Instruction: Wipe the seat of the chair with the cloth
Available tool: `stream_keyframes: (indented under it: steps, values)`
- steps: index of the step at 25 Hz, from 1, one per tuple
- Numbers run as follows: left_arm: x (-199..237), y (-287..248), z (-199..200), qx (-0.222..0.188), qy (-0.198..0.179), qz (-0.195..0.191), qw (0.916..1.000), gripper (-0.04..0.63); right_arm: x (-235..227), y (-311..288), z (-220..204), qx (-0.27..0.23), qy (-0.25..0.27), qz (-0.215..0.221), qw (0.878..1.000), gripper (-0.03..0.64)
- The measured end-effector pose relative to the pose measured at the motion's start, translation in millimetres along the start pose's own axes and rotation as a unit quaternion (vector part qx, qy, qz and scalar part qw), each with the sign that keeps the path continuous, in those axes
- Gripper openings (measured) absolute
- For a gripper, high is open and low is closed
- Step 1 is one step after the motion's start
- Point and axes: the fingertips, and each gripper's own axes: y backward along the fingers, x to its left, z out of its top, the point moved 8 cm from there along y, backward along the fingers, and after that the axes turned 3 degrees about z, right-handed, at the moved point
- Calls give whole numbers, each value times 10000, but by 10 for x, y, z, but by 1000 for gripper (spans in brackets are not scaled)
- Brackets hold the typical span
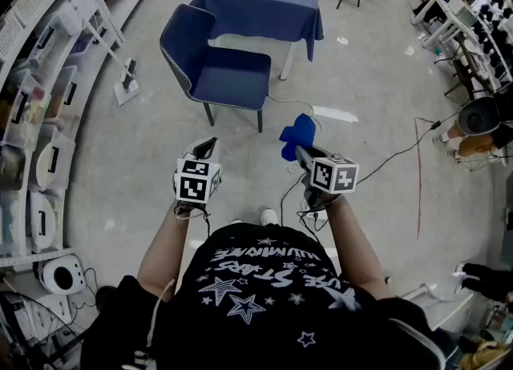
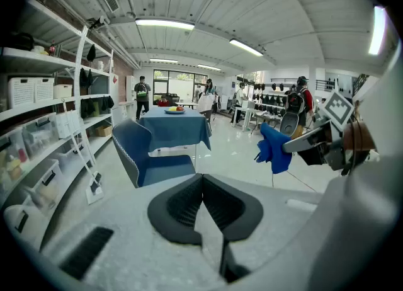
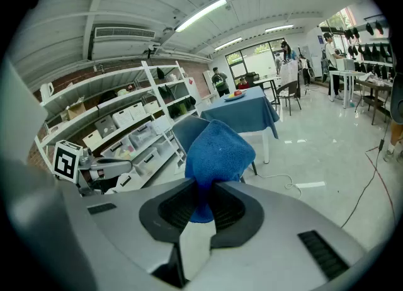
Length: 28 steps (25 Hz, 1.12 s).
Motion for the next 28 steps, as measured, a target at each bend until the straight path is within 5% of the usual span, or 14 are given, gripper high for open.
stream_keyframes:
  steps: [15,28]
  values:
    - [204,240,-457,253,195,39,9995,20,161,-149,-405,170,-232,45,9996,54]
    - [454,-265,-207,290,477,289,9980,20,-209,-1039,40,497,-228,499,9973,55]
